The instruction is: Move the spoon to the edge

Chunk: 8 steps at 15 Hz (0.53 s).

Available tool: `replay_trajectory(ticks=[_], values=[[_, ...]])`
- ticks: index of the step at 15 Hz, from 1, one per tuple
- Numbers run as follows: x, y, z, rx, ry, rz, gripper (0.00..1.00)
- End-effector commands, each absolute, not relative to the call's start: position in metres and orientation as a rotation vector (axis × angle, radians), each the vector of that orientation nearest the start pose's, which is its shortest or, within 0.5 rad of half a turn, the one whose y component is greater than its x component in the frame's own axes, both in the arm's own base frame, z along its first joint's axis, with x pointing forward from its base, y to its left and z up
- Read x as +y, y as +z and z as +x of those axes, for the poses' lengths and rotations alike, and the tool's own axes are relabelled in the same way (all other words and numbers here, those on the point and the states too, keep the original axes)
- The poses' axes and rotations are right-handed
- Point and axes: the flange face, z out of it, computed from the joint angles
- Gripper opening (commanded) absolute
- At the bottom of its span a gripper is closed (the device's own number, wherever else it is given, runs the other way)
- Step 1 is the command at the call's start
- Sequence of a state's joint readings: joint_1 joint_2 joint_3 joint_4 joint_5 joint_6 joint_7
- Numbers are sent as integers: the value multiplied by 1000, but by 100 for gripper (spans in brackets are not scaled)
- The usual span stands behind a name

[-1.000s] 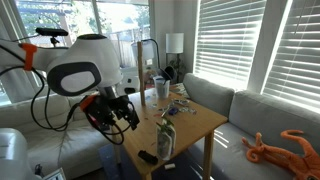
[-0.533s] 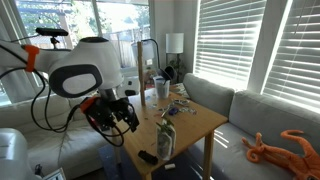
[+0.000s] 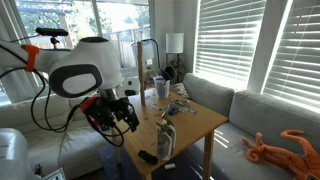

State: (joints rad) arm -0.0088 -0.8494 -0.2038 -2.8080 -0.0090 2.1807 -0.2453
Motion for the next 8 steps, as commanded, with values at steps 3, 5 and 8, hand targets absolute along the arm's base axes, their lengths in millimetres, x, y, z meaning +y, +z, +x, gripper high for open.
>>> replay_trajectory(ticks=[3, 5, 8], values=[[-58, 467, 315, -107, -513, -3008, 100], [-54, 494, 326, -98, -677, -3008, 100], [-47, 532, 348, -190, -874, -3036, 100]])
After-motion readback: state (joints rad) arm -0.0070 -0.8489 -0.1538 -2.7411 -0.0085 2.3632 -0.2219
